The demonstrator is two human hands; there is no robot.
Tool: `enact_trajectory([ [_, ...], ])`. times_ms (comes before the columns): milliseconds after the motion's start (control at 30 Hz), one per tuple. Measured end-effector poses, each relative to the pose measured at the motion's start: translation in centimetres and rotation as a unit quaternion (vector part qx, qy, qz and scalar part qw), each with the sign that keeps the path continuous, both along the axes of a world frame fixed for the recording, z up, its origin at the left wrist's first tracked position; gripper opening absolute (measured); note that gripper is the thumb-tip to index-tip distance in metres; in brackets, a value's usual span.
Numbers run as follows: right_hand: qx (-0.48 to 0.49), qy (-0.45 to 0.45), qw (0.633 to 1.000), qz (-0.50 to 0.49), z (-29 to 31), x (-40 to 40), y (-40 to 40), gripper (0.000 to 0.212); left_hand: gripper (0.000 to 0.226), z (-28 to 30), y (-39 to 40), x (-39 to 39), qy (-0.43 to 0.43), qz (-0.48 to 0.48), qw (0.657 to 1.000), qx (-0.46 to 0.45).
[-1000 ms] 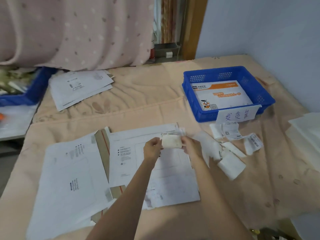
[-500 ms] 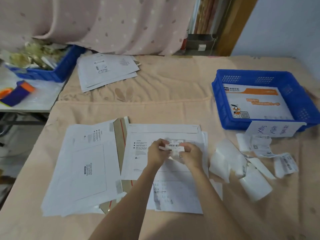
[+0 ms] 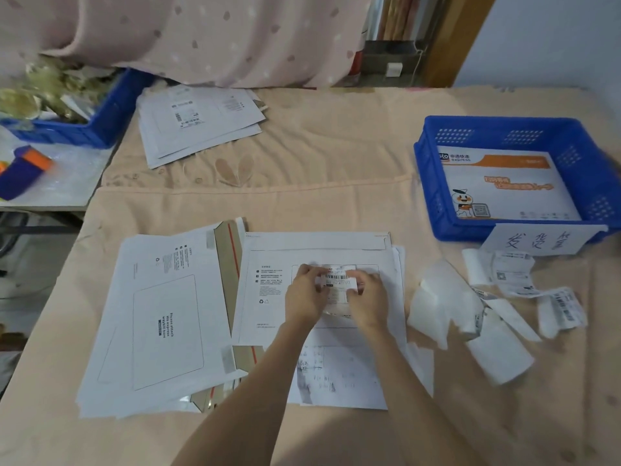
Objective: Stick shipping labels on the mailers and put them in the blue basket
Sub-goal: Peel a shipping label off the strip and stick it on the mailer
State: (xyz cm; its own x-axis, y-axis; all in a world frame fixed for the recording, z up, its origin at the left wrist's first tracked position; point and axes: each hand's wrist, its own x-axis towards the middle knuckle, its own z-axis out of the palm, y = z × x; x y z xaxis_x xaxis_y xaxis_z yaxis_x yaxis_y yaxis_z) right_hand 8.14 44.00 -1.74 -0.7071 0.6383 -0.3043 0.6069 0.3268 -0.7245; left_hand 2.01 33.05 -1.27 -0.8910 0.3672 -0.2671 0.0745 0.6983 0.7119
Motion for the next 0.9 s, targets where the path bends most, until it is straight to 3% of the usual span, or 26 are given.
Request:
enact_trajectory([
  [333, 0.016, 0.004, 1.000, 0.019, -0.5, -0.3, 0.0, 0.053, 0.038, -0.5, 0.2, -0.1, 0.031, -0.013, 0.998, -0.051],
  [900, 0.025, 0.013, 1.000, 0.011, -1.4, -0.5, -0.2, 0.054, 0.040, -0.6, 0.3, -0.1, 0.029, -0.017, 0.998, -0.058],
])
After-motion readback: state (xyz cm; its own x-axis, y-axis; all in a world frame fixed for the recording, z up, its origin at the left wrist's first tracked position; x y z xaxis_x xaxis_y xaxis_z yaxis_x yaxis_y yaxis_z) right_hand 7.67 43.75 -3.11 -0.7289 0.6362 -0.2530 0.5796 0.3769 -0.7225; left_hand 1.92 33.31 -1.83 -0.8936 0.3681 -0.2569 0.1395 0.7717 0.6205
